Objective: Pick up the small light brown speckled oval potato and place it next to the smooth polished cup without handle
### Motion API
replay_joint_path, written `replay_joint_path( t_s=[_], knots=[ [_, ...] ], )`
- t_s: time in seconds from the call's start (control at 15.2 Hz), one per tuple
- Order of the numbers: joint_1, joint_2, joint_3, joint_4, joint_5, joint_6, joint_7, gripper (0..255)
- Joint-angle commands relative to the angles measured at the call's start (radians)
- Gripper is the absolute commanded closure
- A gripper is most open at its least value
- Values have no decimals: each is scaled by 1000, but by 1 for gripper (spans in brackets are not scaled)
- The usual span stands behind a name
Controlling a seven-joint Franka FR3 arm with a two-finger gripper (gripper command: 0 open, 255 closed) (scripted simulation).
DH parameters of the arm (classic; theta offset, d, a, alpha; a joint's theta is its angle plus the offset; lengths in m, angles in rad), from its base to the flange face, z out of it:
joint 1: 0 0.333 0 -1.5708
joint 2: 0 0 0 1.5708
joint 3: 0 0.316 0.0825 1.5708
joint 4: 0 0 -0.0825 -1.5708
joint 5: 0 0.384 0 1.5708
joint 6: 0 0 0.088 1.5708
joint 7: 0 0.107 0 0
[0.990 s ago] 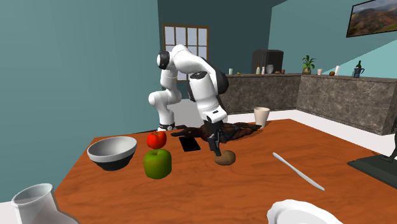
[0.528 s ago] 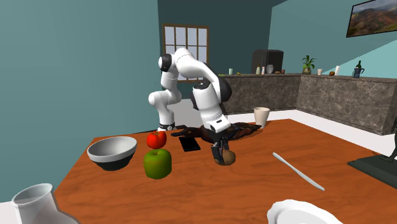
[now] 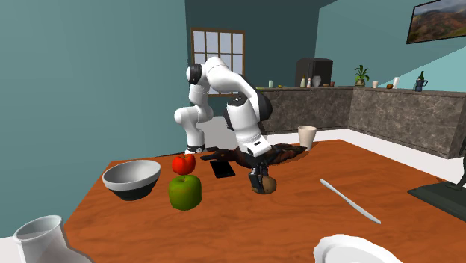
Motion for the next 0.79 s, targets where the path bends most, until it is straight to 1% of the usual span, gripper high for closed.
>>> replay_joint_path(
  t_s=[0.0, 0.53, 0.73],
  knots=[
    [0, 1, 0, 0, 0, 0, 0, 255],
    [0, 1, 0, -1, 0, 0, 0, 255],
    [2, -18, -4, 11, -11, -28, 14, 255]
  ],
)
